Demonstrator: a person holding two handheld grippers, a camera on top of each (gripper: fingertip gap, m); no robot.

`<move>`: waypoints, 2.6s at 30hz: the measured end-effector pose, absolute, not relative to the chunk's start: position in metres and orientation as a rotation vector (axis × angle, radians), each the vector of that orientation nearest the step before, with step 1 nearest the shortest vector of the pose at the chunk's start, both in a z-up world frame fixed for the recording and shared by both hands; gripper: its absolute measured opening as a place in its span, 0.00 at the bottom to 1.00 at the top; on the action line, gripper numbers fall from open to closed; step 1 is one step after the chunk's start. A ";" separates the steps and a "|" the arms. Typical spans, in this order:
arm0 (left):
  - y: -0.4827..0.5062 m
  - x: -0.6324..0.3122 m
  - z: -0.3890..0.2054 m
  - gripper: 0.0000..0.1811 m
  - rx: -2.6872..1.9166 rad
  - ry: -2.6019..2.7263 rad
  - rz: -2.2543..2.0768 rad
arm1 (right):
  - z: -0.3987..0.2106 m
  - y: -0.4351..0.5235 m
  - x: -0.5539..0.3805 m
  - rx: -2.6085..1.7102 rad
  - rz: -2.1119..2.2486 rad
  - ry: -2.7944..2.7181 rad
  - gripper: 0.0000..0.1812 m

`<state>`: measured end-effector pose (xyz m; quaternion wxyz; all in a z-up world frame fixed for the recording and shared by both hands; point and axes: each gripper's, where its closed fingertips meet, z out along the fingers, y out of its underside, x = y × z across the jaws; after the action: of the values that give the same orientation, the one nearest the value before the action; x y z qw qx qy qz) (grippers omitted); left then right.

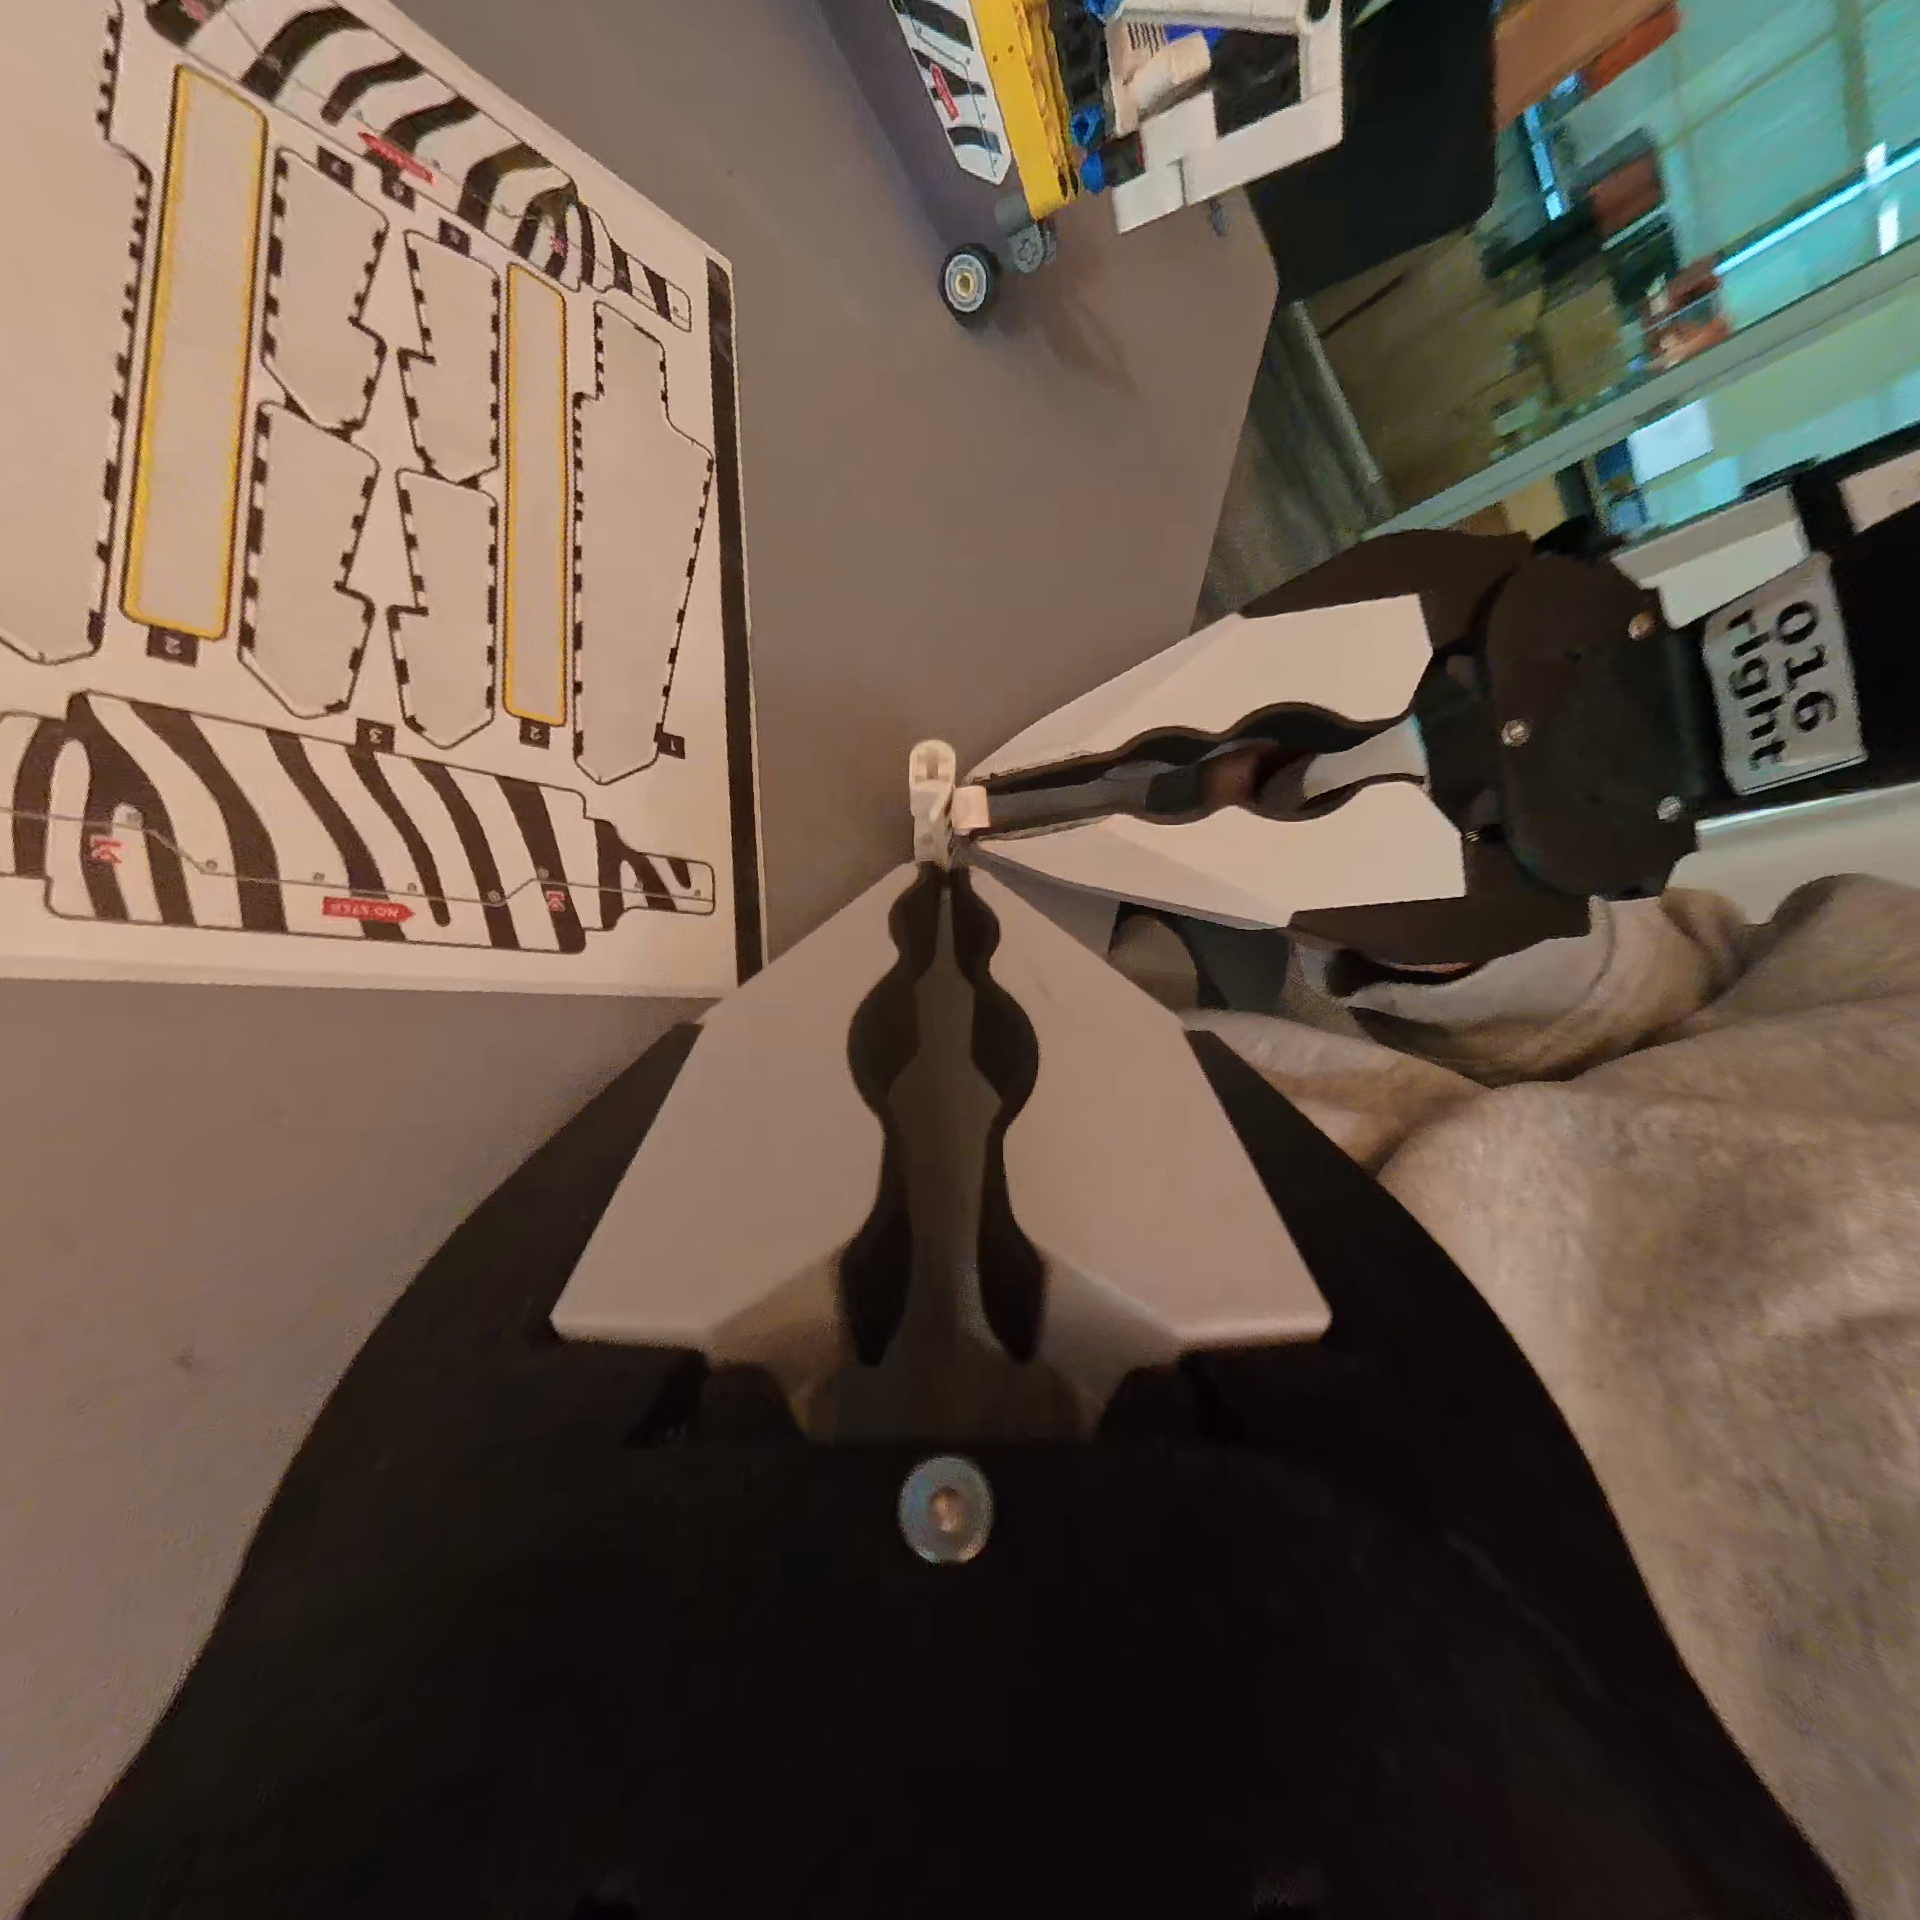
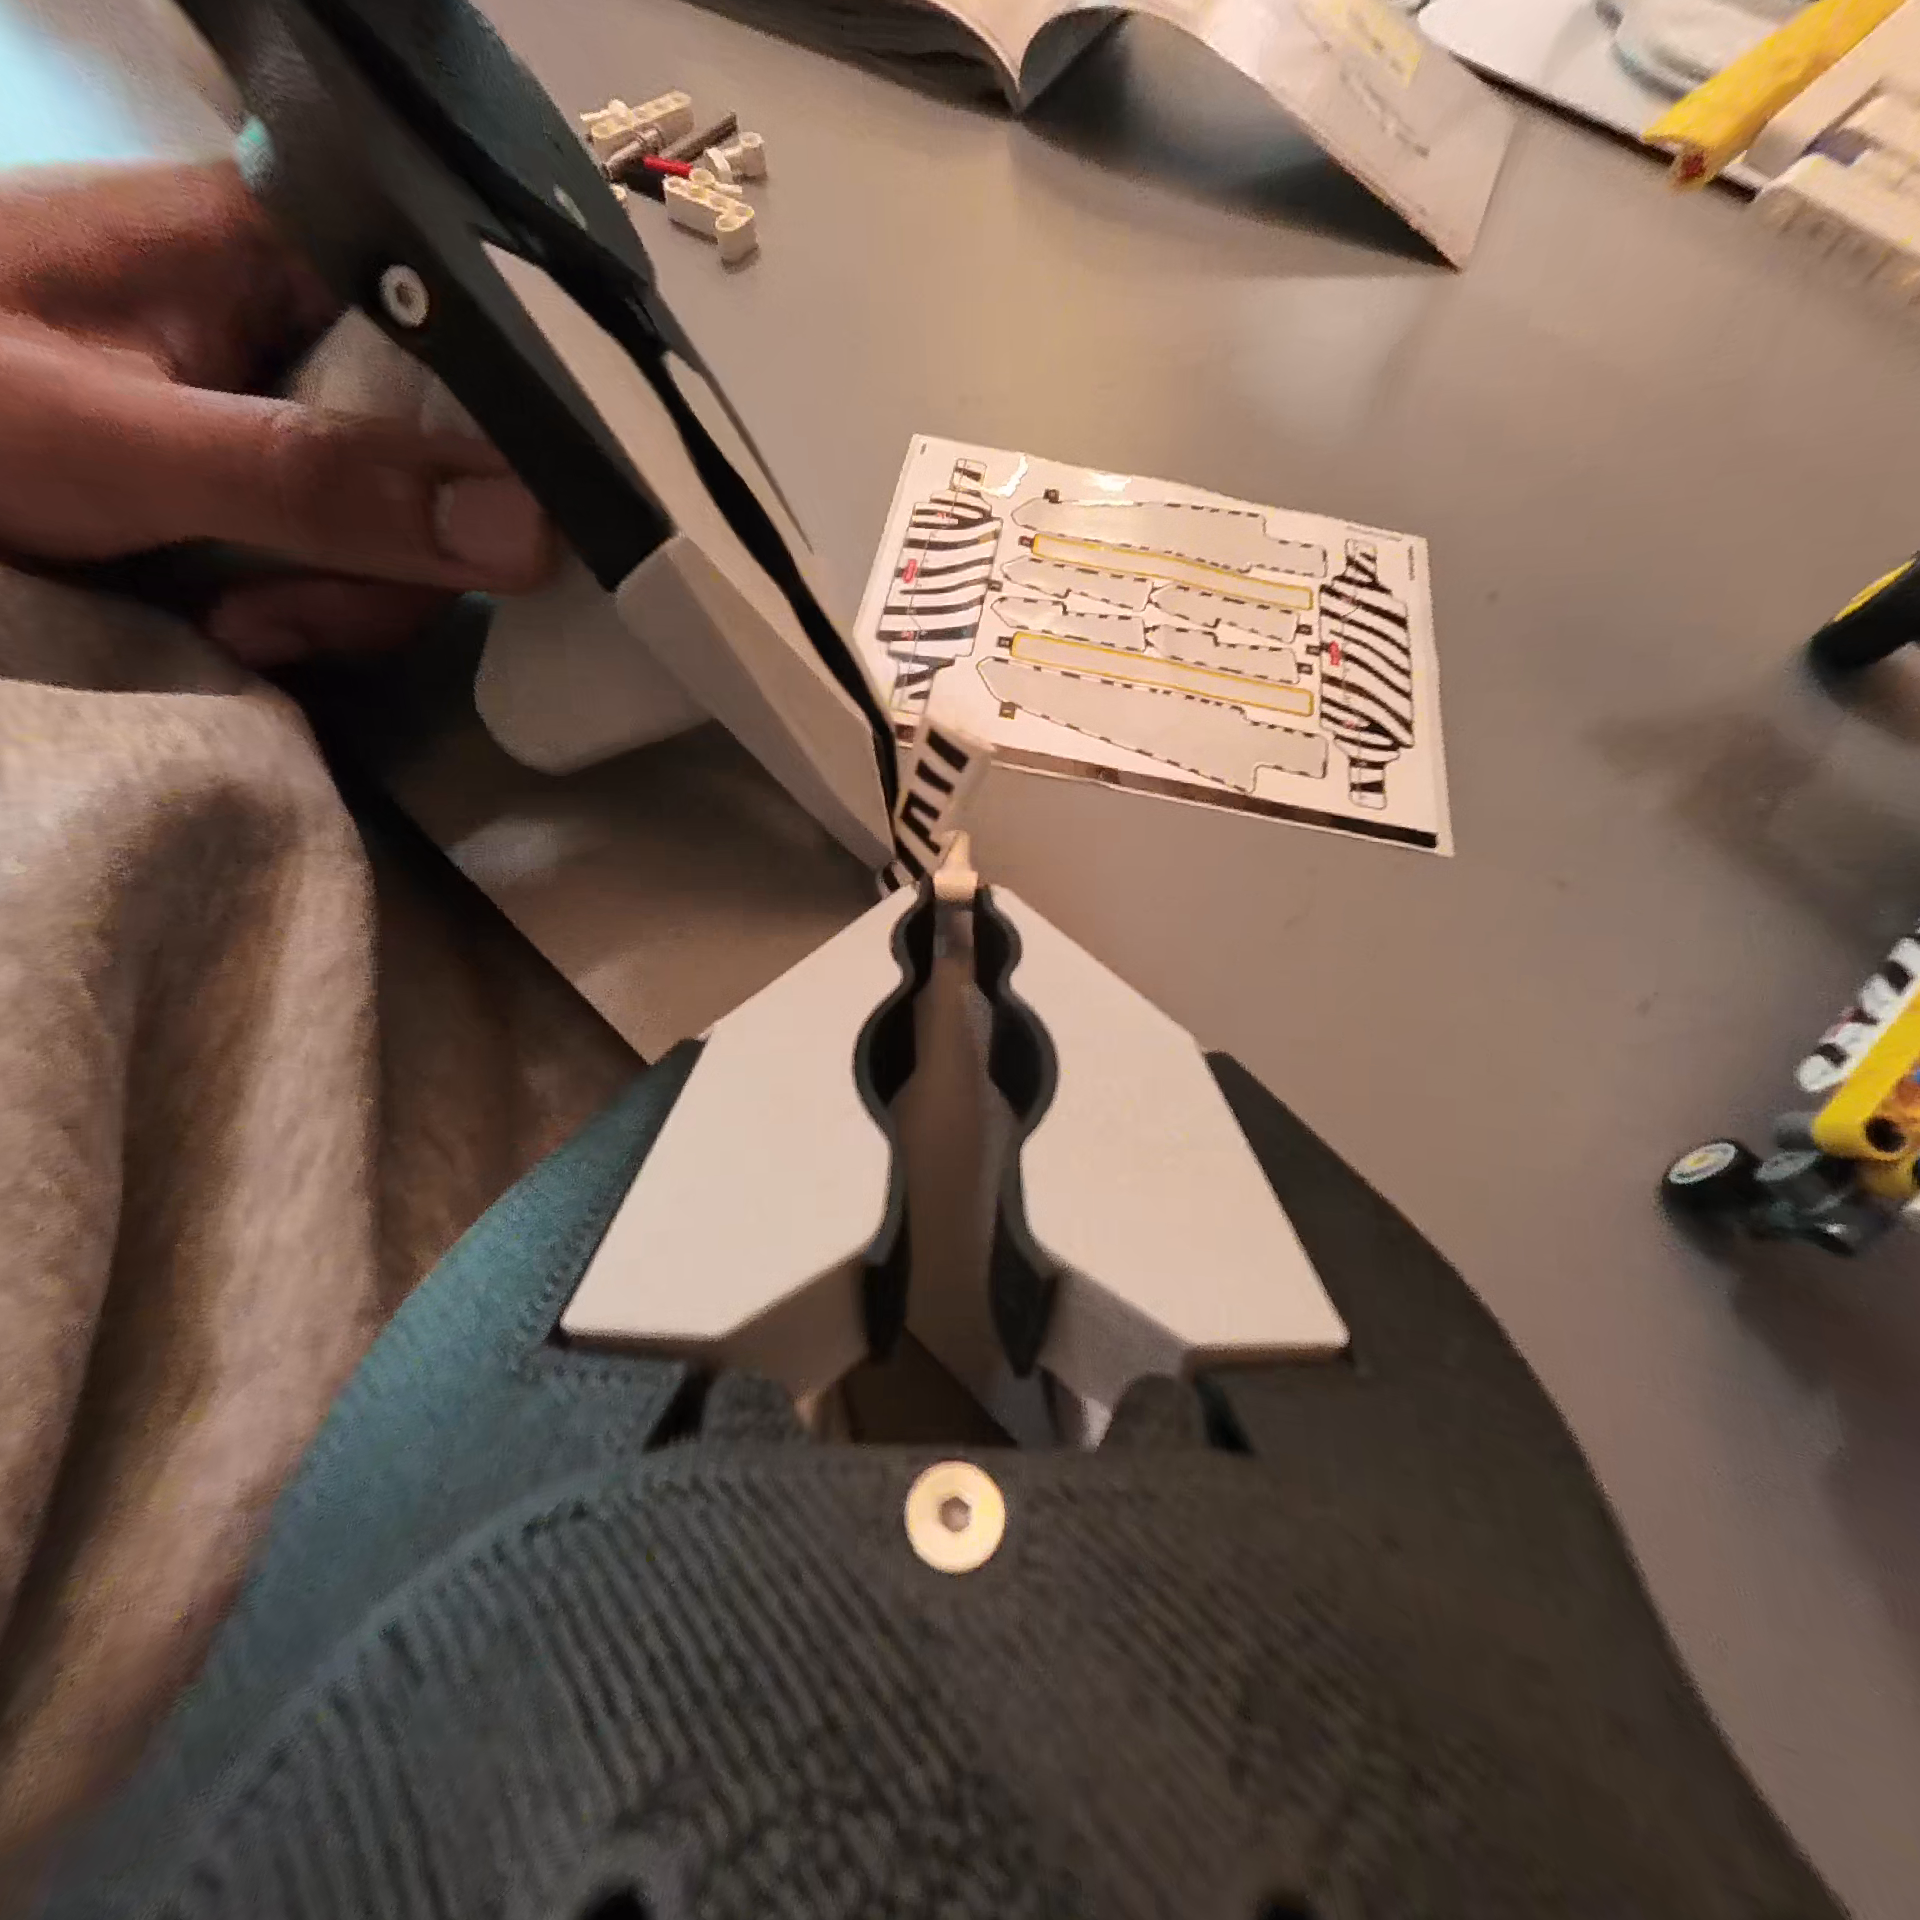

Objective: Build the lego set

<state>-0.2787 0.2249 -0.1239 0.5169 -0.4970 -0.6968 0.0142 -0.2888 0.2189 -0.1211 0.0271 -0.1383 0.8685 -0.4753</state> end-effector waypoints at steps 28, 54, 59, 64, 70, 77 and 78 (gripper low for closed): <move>0.234 -0.267 -0.089 0.02 -0.938 -1.406 -0.302 | -0.081 0.235 -0.274 -0.746 -1.666 2.417 0.03; 0.229 -0.271 -0.094 0.02 -0.925 -1.457 -0.267 | -0.100 0.233 -0.277 -0.768 -1.612 2.503 0.04; 0.228 -0.272 -0.097 0.02 -0.937 -1.474 -0.259 | -0.100 0.233 -0.277 -0.754 -1.621 2.491 0.04; 0.228 -0.272 -0.093 0.01 -0.911 -1.452 -0.274 | -0.096 0.233 -0.277 -0.757 -1.658 2.472 0.03; 0.226 -0.270 -0.080 0.01 -0.789 -1.374 -0.366 | -0.082 0.231 -0.276 -0.812 -1.754 2.452 0.03; 0.229 -0.262 -0.063 0.01 -0.686 -1.249 -0.524 | -0.063 0.235 -0.268 -0.970 -1.879 2.360 0.03; 0.229 -0.262 -0.062 0.01 -0.689 -1.245 -0.529 | -0.062 0.235 -0.268 -1.007 -1.870 2.372 0.03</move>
<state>-0.2620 0.2290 -0.0623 0.7256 -0.3122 -0.5644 -0.2396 -0.2676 0.2350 -0.0624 -0.0211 -0.3164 0.7448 -0.5871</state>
